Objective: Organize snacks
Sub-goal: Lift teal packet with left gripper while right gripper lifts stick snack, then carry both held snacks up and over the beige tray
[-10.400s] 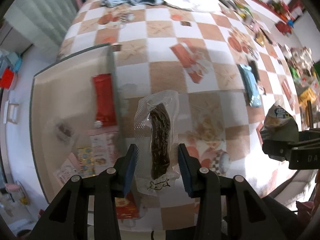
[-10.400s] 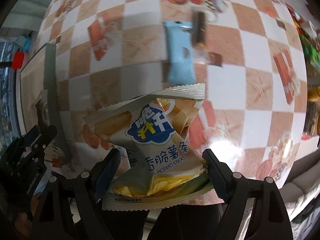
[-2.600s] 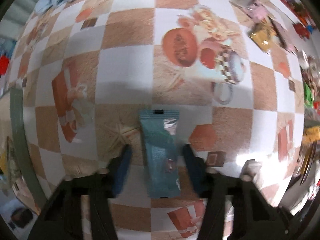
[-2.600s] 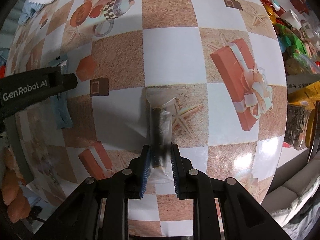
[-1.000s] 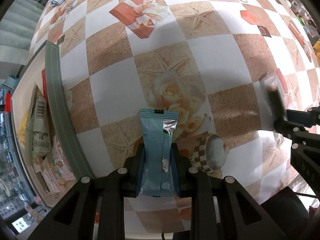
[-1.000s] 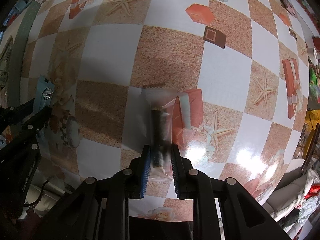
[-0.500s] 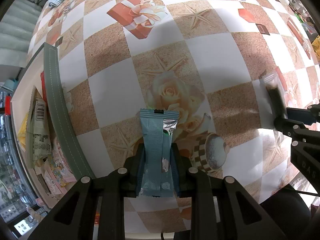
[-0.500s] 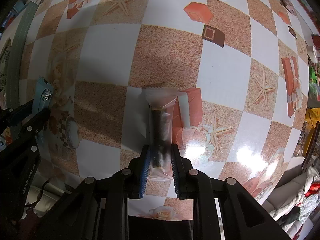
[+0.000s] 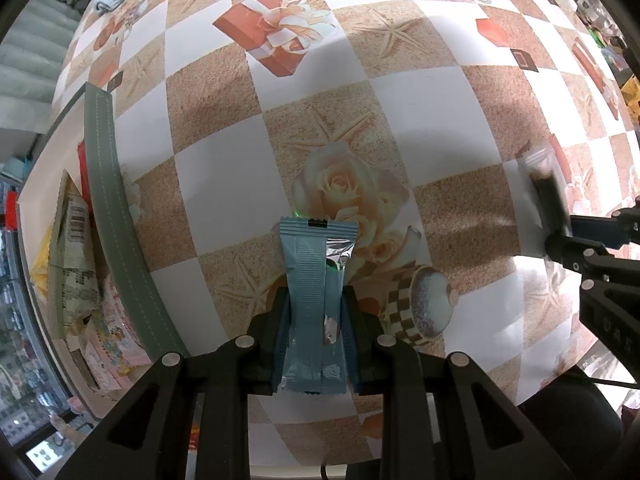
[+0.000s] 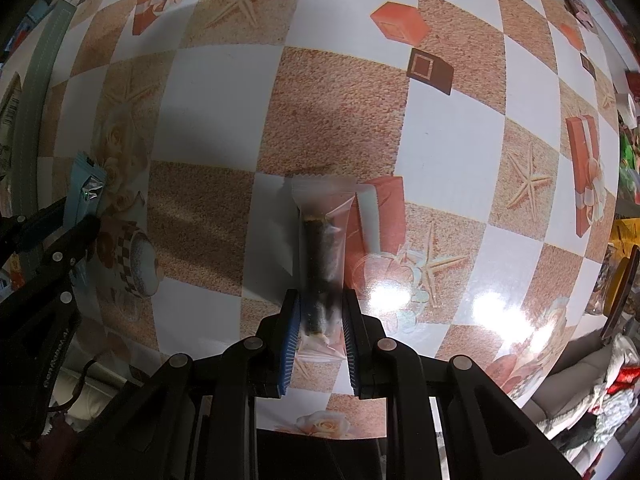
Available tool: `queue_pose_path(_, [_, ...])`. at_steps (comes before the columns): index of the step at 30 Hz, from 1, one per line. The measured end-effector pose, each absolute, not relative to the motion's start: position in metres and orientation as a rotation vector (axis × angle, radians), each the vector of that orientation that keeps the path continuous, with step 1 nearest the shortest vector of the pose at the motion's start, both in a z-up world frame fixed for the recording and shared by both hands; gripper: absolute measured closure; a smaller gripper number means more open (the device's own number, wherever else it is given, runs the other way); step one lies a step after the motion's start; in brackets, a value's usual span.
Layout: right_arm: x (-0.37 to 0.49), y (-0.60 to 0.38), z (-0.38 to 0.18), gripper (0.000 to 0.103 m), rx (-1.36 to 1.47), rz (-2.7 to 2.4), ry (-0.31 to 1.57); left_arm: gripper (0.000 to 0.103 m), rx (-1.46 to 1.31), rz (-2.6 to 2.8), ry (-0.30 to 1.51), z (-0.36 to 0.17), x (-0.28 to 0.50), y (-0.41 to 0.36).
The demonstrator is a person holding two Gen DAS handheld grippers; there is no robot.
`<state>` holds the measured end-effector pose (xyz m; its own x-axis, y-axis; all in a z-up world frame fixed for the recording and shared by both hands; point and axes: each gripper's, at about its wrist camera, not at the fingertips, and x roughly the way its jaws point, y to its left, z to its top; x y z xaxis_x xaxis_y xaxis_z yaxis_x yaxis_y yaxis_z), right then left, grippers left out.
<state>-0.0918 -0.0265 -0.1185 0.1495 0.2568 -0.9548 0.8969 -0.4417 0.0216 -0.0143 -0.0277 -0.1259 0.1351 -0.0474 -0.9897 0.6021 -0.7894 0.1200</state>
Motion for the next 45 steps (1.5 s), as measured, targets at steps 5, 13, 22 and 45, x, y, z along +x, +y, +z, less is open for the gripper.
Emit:
queue_pose_path(5, [-0.092,-0.022,-0.122,0.081,1.845,-1.307,1.087,0.076,1.924,-1.703,0.6,-0.127,-0.004,-0.03])
queue_pose_path(13, [-0.096,-0.003,-0.127,0.081,1.941,-1.285,1.025,0.076,1.919,-1.726,0.64,-0.122,0.016,-0.029])
queue_pose_path(22, [-0.104,0.002,-0.12,0.081,1.957,-1.304,0.996,0.076,1.866,-1.794,0.652,-0.104,0.031,-0.032])
queue_pose_path(45, [-0.109,0.01,-0.09,0.082,1.917,-1.339,0.909,0.076,1.776,-1.803,0.689,-0.077,0.08,-0.031])
